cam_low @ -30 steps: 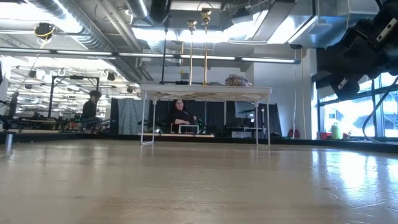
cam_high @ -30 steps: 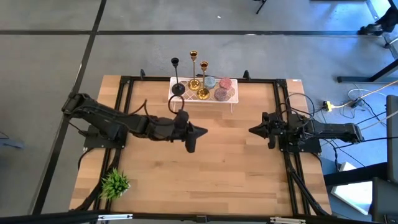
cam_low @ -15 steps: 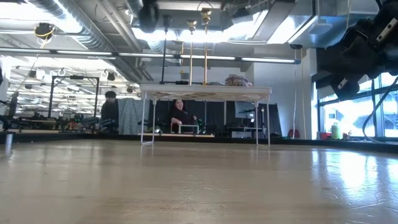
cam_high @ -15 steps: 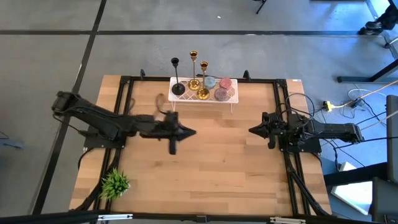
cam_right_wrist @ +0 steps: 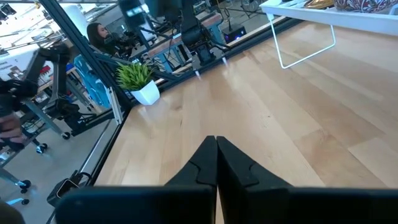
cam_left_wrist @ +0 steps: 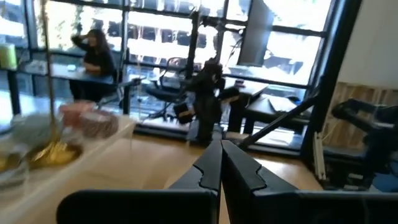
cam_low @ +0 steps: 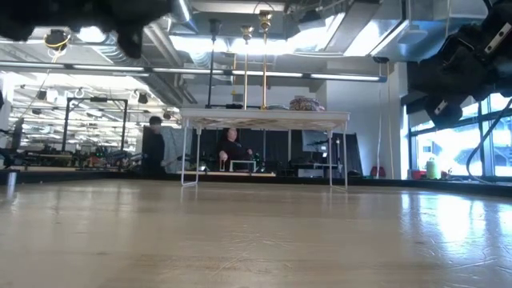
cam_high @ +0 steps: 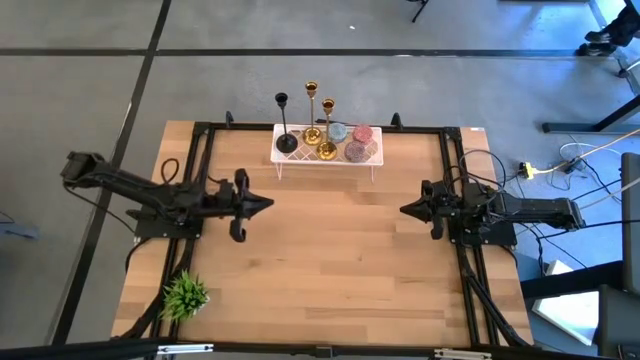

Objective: Pick & Place candle stick holders
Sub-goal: Return to Home Position

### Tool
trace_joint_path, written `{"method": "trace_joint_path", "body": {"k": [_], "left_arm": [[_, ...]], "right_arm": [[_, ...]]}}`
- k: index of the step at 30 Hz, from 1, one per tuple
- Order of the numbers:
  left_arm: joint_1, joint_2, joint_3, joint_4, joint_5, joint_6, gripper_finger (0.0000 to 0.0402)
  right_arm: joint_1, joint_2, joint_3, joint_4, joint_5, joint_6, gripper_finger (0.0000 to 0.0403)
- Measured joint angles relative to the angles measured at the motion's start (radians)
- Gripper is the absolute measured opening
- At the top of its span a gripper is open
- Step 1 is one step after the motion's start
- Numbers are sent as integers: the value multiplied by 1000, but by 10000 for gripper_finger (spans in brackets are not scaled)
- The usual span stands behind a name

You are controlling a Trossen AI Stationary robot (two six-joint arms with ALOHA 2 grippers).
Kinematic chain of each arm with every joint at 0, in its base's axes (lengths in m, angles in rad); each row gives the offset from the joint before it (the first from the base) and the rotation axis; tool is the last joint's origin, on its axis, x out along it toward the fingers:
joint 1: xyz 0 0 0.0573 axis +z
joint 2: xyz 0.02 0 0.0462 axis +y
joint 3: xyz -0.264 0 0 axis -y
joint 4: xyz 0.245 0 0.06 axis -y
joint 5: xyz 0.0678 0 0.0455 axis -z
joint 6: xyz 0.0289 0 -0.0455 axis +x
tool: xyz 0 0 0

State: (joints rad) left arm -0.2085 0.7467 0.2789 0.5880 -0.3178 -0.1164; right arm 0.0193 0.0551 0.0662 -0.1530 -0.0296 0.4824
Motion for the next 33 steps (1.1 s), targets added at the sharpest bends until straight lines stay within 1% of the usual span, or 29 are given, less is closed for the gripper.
{"method": "trace_joint_path", "body": {"k": [5,9,13,16,20,25,27,29,33], "left_arm": [[0,-82,-130,41,-35,-50,1],[0,-132,-212,52,-50,-53,1],[1,-176,-267,98,-56,-53,1],[11,-209,-270,41,-51,-26,1],[55,-257,-270,-34,19,30,1],[154,-309,-270,-124,213,34,1],[195,-326,-270,-147,269,33,1],[232,-339,-270,-147,283,25,1],[282,-353,-270,-162,269,-11,1]], "right_arm": [[0,0,0,0,0,0,0],[0,0,0,0,0,0,0],[0,0,0,0,0,0,0],[0,0,0,0,0,0,0],[0,0,0,0,1,0,0],[0,0,0,0,1,0,0],[0,0,0,0,1,0,0],[0,0,0,0,1,0,0],[0,0,0,0,1,0,0]]}}
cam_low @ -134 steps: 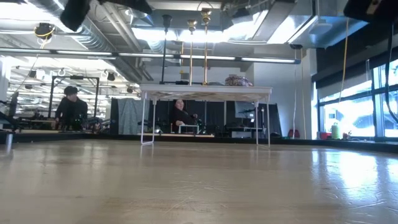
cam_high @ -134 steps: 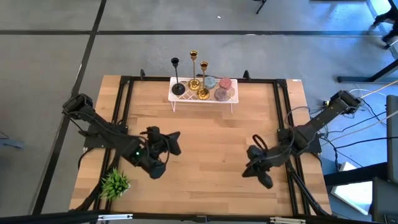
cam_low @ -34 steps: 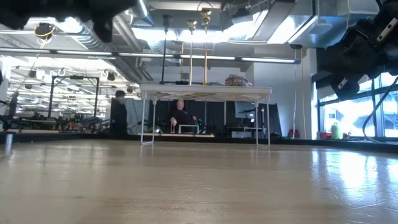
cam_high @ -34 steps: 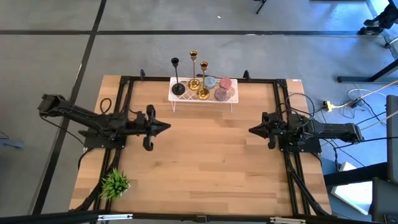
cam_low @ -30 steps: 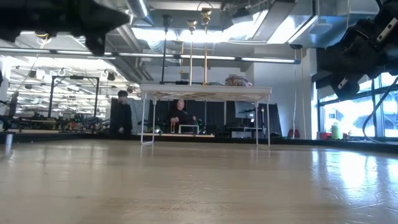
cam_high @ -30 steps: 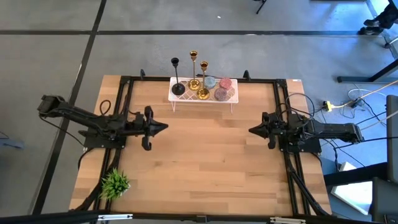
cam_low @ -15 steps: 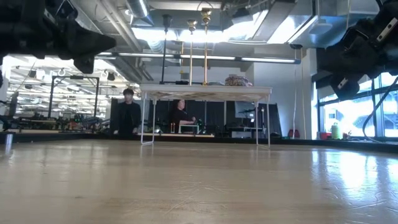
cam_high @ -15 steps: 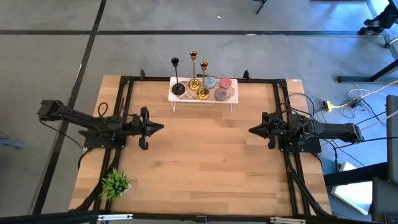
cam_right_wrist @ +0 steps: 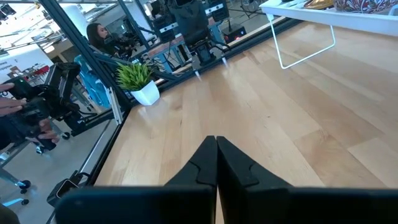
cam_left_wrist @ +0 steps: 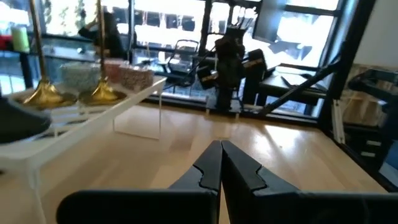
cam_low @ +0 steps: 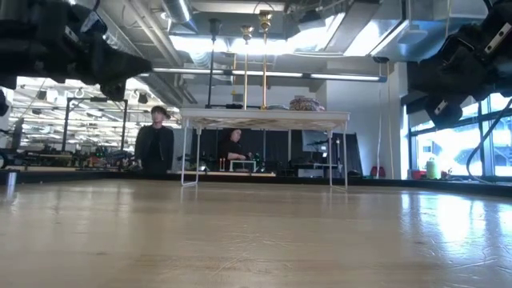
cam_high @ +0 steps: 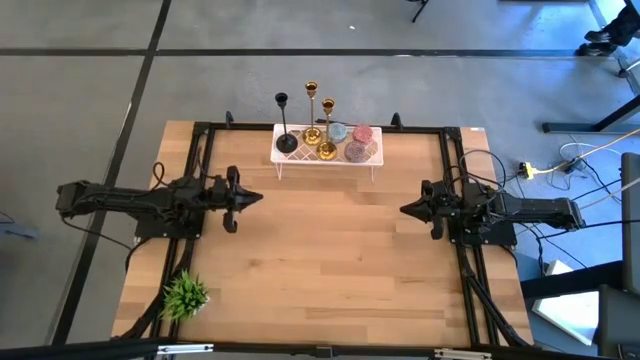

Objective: Pick & Place candle stick holders
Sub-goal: Return to Home Position

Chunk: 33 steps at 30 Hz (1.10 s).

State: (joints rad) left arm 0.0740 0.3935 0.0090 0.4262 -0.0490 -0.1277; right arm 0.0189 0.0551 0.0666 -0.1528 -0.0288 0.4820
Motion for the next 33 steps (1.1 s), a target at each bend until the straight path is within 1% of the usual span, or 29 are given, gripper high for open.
{"method": "trace_joint_path", "body": {"k": [5,9,14,17,20,22,33], "left_arm": [[5,0,0,-103,21,-51,1],[4,1,0,-182,19,-86,1],[14,-4,0,-185,2,-130,1],[14,-3,0,-193,-2,-186,1],[13,-3,0,-194,19,-269,1],[12,-3,0,-194,21,-299,1],[12,-3,0,-194,18,-305,1]], "right_arm": [[0,0,0,0,0,0,0],[0,0,0,0,1,0,0],[0,0,0,0,1,0,0],[0,0,0,0,1,0,0],[0,0,0,0,1,0,0],[0,0,0,0,1,0,0],[0,0,0,0,1,0,0]]}}
